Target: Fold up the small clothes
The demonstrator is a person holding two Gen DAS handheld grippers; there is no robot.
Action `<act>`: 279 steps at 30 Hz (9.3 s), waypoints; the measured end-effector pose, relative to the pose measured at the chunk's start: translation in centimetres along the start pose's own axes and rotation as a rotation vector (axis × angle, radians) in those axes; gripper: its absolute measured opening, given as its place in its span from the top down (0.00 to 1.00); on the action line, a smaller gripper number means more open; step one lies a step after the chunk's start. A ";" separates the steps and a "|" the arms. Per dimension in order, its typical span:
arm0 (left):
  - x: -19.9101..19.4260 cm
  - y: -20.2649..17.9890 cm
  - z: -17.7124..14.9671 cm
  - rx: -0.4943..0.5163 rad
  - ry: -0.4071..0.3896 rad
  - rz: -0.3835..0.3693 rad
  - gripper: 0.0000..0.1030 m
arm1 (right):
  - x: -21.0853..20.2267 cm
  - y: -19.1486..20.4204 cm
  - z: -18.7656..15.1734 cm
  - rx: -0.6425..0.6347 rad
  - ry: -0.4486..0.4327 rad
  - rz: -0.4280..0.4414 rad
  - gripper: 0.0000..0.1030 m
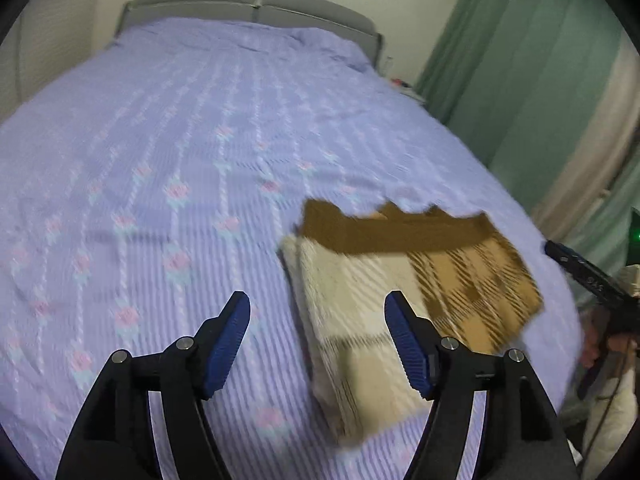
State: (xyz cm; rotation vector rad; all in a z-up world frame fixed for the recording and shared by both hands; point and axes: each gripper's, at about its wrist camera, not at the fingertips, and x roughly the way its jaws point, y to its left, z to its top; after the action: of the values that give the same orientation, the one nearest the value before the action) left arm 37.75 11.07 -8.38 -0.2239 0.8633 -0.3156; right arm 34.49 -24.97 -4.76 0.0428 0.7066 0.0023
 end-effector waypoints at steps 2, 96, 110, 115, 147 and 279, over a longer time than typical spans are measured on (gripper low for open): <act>0.3 0.2 -0.9 -0.011 0.039 -0.078 0.33 | -0.9 1.9 -0.9 -0.015 0.005 0.040 0.37; 18.4 -33.9 0.2 0.129 0.161 0.094 0.70 | -1.3 -17.6 -11.6 0.372 -0.045 0.201 0.90; 7.2 -32.3 2.0 0.281 0.011 -0.172 0.25 | -4.7 -17.7 -12.1 0.346 -0.064 0.178 0.83; 3.5 -28.7 -2.8 0.499 -0.089 -0.021 0.26 | -6.3 -15.3 -10.6 0.287 -0.098 0.228 0.66; 11.4 -25.1 -9.2 0.441 -0.115 0.297 0.57 | 3.9 -8.2 -5.5 0.226 0.018 0.375 0.75; 18.7 -21.8 3.8 0.120 0.142 -0.299 0.40 | 9.2 -14.2 -17.7 1.288 -0.172 0.451 0.40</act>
State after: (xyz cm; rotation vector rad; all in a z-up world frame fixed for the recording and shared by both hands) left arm 48.11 -15.67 -12.28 -0.2205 0.9486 -0.6669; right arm 29.87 -38.36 -24.76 1.4174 0.4147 -0.0245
